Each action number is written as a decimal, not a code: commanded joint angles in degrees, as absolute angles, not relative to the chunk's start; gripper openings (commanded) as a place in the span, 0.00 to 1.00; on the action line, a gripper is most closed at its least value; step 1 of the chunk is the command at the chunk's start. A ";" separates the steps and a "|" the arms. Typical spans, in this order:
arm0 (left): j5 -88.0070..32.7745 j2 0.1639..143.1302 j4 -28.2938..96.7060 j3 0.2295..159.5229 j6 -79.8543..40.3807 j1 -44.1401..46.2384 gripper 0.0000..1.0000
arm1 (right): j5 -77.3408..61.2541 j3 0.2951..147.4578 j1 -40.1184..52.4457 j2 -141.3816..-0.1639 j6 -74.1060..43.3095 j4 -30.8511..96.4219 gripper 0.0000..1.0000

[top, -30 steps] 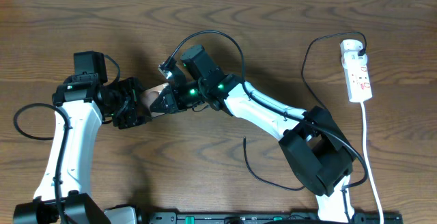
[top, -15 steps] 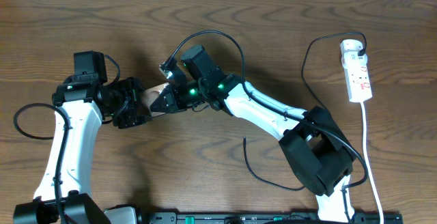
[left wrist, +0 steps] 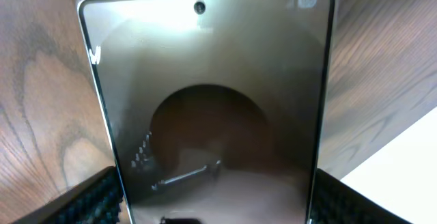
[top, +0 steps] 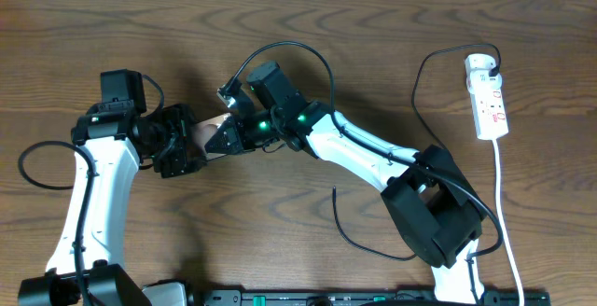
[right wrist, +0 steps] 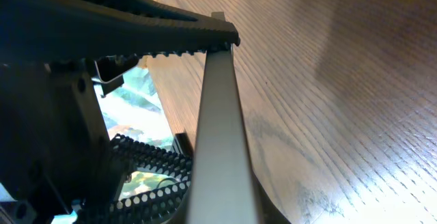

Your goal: Plug charger to phone and switch on socket

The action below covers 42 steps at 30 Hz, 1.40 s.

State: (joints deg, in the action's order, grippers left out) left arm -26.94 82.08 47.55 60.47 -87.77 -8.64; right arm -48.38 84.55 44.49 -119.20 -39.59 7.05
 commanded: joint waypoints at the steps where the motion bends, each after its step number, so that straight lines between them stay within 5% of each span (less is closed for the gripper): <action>1: -28.93 81.93 47.48 62.11 -85.19 -8.56 0.85 | -51.55 85.06 45.43 -118.30 -38.09 6.66 0.01; 30: -37.10 80.68 43.55 62.13 -72.99 -8.56 0.86 | -50.52 85.06 40.91 -118.30 -38.96 6.22 0.01; 42: -37.10 68.62 43.09 62.13 -65.36 -8.56 0.86 | -50.50 85.06 35.73 -118.30 -44.03 5.87 0.01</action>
